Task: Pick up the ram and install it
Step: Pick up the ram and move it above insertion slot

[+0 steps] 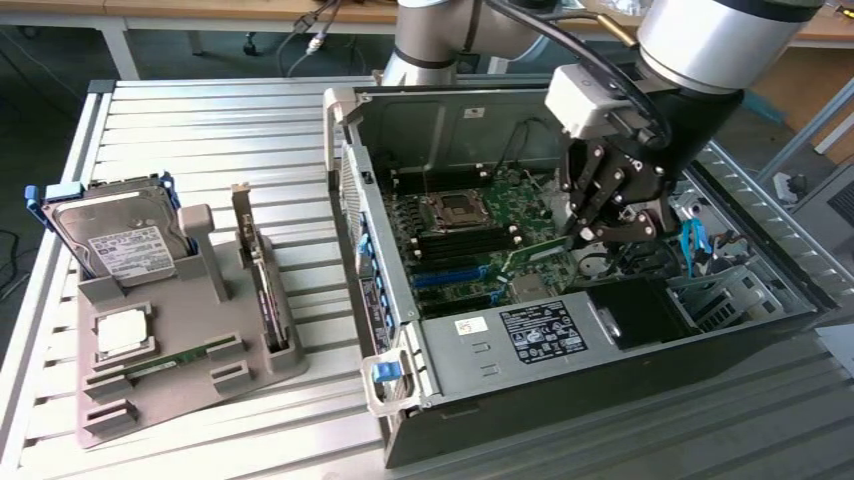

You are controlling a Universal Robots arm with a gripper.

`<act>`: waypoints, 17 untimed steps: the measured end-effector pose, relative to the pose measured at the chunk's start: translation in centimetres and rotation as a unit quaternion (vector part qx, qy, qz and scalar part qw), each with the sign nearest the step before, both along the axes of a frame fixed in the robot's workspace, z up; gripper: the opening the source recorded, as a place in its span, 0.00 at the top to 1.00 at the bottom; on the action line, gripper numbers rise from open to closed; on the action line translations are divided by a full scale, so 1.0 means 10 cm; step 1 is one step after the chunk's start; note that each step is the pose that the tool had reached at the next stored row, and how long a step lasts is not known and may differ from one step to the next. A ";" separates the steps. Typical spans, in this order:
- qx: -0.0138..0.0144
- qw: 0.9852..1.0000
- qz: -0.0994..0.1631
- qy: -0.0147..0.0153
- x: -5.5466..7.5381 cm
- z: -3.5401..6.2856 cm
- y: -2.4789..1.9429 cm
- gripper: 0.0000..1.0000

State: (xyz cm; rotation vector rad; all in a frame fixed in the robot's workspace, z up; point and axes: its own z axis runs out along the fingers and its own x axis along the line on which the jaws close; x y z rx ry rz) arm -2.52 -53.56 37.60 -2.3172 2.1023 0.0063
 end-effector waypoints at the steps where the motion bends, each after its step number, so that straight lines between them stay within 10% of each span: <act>1: 0.000 1.000 0.000 0.000 0.05 -0.001 0.000 0.86; 12: 0.000 1.000 0.000 0.000 0.31 -0.007 0.003 0.86; 17: 0.000 1.000 0.000 0.000 0.31 -0.015 0.263 0.86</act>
